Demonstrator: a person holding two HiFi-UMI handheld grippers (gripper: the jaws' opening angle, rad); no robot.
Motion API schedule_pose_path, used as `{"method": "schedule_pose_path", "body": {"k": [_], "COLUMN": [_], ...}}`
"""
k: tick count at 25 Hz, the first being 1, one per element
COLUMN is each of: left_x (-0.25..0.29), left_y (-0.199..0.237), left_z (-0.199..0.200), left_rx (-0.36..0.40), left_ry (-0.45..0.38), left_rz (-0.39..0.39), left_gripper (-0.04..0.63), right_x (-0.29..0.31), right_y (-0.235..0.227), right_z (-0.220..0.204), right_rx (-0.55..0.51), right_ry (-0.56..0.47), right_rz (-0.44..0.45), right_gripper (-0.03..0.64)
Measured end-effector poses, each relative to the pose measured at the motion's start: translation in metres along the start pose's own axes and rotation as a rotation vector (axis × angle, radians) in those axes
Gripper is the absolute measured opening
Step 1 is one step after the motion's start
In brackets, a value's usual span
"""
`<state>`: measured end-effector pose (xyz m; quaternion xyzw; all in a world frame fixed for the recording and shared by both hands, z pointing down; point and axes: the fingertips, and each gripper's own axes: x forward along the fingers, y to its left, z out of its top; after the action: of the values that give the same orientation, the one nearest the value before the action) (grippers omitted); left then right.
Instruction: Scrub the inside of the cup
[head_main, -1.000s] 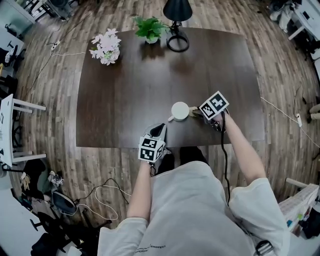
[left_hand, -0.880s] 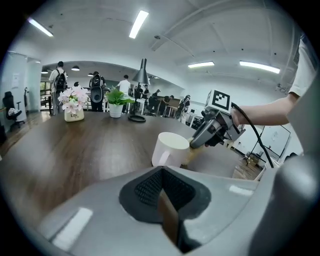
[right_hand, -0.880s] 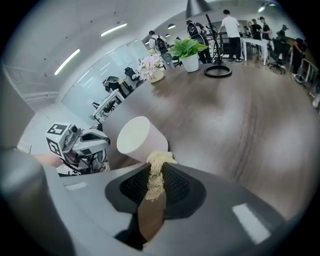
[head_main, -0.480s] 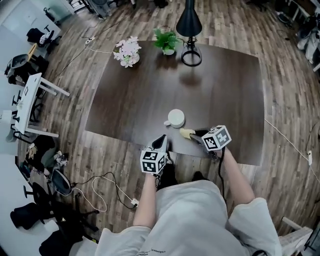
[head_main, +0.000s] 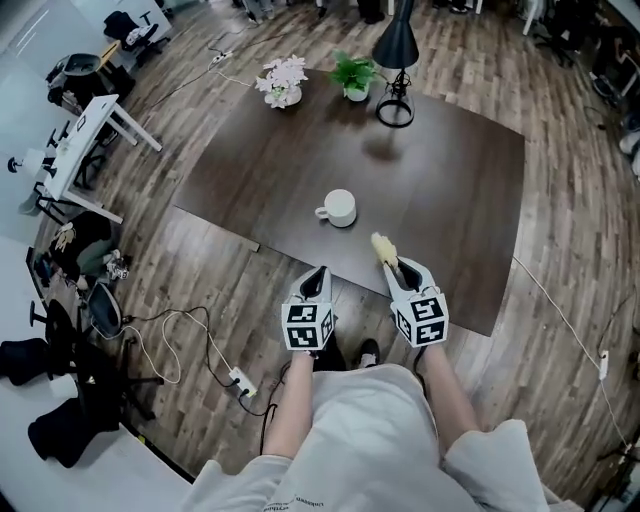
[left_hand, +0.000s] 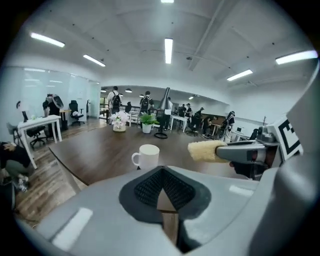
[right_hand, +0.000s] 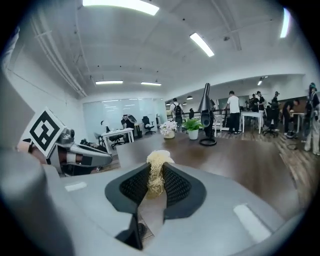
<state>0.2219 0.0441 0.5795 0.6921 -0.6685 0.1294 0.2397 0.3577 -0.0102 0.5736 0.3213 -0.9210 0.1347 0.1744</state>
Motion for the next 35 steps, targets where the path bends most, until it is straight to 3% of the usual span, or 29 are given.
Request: {"method": "schedule_pose_path", "body": {"k": [4,8,16,35], "left_x": [-0.020,-0.038,-0.052,-0.066], "left_y": [-0.017,-0.033,-0.031,-0.015], "left_z": [0.008,0.003,-0.006,-0.004], "left_rx": [0.054,0.102,0.098,0.072], "left_ry": [-0.057,-0.071,-0.086,-0.089], "left_rz": [0.036,0.020,0.031,0.067], "left_gripper": [0.000,0.000,0.000,0.000], "right_x": [-0.022,-0.035,-0.037,-0.034], "right_y": [0.017,0.029,0.046,0.067], "right_z": [0.004,-0.001,-0.018,-0.008], "right_rx": [-0.012,0.019,-0.027,-0.061], "right_ry": [-0.029,-0.049,-0.005,-0.030], "right_rz": [0.007,-0.017,-0.019,0.014], "right_gripper": [0.095,0.094,0.090,0.089]}}
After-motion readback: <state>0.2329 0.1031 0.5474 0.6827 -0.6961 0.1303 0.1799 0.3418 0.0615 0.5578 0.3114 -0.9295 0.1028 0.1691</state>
